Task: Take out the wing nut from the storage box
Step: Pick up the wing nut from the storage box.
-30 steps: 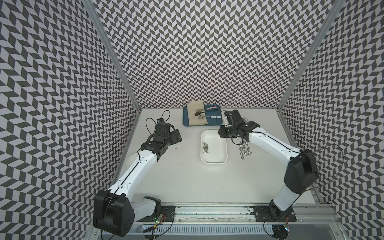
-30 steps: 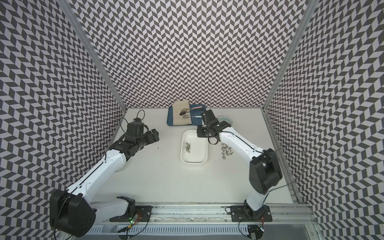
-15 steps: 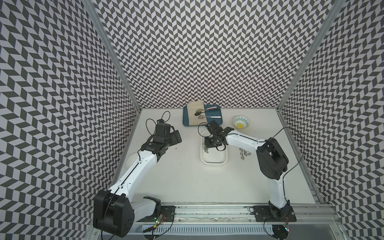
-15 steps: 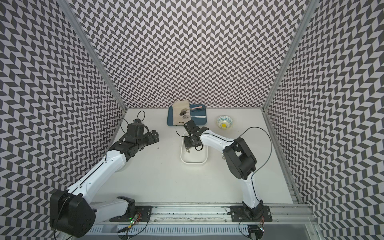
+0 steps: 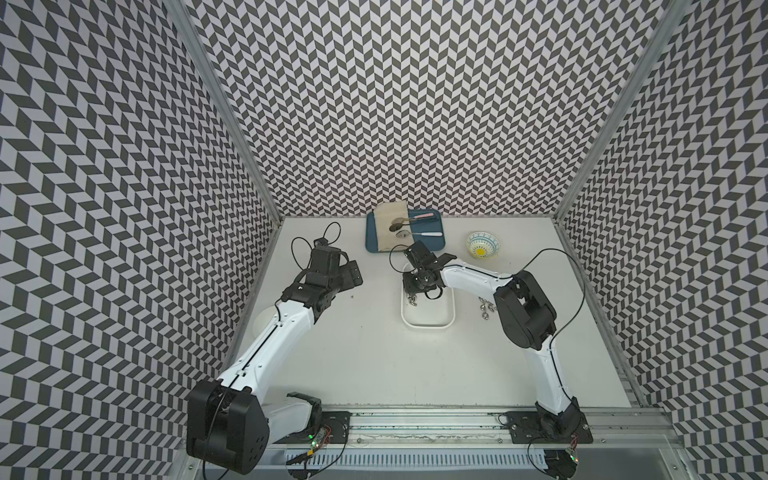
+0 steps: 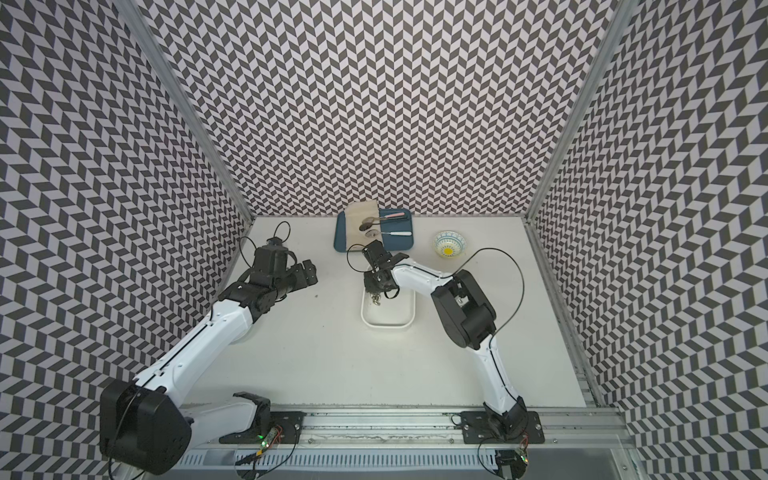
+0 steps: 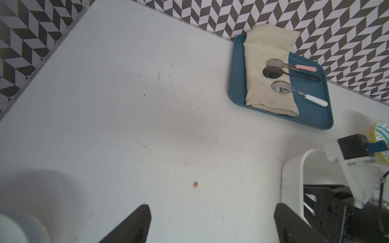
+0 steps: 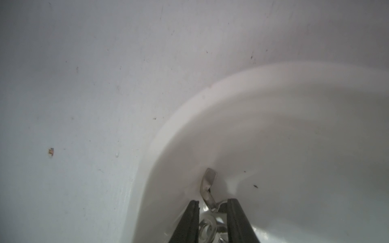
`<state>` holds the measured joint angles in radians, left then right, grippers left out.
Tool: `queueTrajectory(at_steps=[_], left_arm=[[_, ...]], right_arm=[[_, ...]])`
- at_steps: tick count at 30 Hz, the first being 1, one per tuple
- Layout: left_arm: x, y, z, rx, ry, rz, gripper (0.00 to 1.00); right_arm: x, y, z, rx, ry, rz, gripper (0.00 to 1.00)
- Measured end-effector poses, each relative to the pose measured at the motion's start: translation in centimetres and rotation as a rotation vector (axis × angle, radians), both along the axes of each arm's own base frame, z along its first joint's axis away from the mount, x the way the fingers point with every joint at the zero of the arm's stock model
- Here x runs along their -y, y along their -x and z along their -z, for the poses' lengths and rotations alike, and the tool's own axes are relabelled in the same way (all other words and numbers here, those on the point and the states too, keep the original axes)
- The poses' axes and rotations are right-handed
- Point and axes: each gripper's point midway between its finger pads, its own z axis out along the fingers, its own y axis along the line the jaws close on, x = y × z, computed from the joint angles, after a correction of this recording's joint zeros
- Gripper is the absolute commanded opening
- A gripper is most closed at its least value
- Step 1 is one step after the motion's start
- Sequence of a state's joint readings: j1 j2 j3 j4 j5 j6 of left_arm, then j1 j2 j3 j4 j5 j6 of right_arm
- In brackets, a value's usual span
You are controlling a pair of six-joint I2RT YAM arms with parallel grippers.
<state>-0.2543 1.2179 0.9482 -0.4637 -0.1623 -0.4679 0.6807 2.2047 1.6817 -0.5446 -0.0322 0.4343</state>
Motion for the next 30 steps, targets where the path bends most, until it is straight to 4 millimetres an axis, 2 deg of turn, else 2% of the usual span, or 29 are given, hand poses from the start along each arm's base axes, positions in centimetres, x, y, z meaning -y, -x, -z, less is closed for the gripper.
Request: queueTrajectory(at_steps=[10,17,24,28,30], left_arm=[[-0.6,-0.1,0.0,0.0,-0.004,-0.013,0.96],[-0.7,-0.1,0.0,0.0,-0.005,-0.017,0.95],[-0.8,-0.1,0.0,0.0,-0.005,-0.021,0.95],[-0.8,-0.1,0.0,0.001,-0.005,-0.021,0.95],[-0.8,-0.1,-0.1,0.002,-0.005,-0.021,0.95]], right_arm=[[0.2,-0.9,0.8,0.021,0.033,-0.015,0.22],[0.6,-1.4,0.7,0.044,0.05,-0.016,0.11],[0.7,-1.7,0.4,0.054,0.047,-0.015,0.06],[1.3,-1.6,-0.4,0.045,0.036,-0.007,0.05],[1.6,-1.7,-1.7,0.049,0.009,0.002,0.05]])
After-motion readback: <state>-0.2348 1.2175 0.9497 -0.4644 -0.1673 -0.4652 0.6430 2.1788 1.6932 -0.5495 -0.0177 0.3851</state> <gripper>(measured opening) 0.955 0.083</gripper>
